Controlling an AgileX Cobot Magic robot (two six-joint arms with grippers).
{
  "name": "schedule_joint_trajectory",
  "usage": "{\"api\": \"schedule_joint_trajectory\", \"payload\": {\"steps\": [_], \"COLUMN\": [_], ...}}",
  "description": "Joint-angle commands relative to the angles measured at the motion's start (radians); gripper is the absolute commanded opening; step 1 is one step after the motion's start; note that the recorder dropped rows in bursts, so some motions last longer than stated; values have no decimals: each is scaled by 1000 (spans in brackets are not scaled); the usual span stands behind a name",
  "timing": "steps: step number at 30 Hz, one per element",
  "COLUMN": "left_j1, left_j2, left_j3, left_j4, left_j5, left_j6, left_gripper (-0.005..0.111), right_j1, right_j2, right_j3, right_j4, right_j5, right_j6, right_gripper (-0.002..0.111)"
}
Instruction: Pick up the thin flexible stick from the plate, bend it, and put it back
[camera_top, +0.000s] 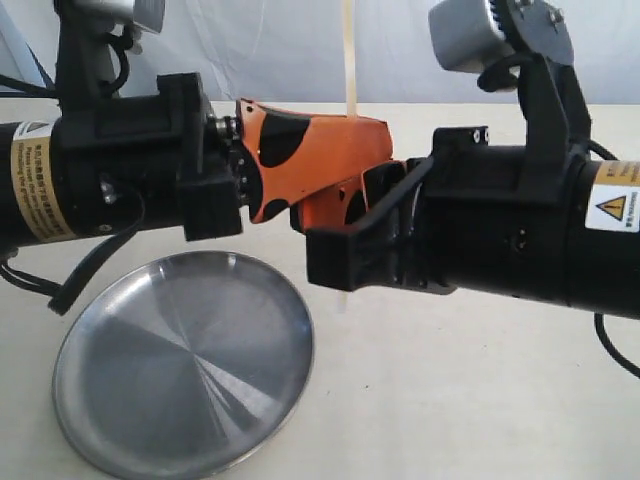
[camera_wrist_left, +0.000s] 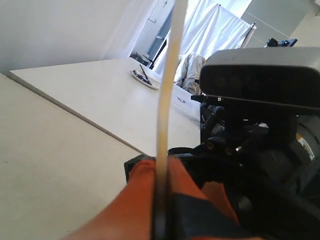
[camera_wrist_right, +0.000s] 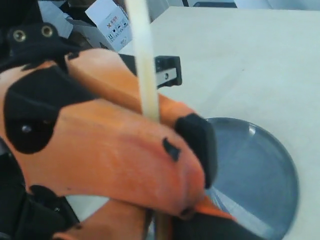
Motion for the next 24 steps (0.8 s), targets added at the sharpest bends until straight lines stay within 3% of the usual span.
{"api": "schedule_joint_trajectory", "payload": {"steps": [1,7,14,15,17,18,24], "left_j1": [-8,-8,-8,-8,-8,-8,-8], "left_j2": [3,1,1,1,1,1,1], "left_j3": [8,8,8,8,8,8,8], "left_j4": [25,-9,-88,-92,-92,-88,-95], "left_j5": [32,-15,-138,-147,-159,-159,-182], "left_j6": [27,25,-6,-11,-25,-38,-61], "left_gripper": [0,0,0,0,0,0,0], "right_j1": [-7,-7,-7,-7,-7,-7,-7], "right_j2": [-14,-12,29,37,63,78,115], "right_j3": [-10,-10,-10,-10,-10,-10,-10], "right_j4": [61,3,-40,-59,-83,-118,-167], "right_j5": [2,48,58,63,60,34,-96], "right_j6": [-1,-1,-1,-1,-1,-1,-1], "right_gripper": [24,45,45,44,25,2,0]}}
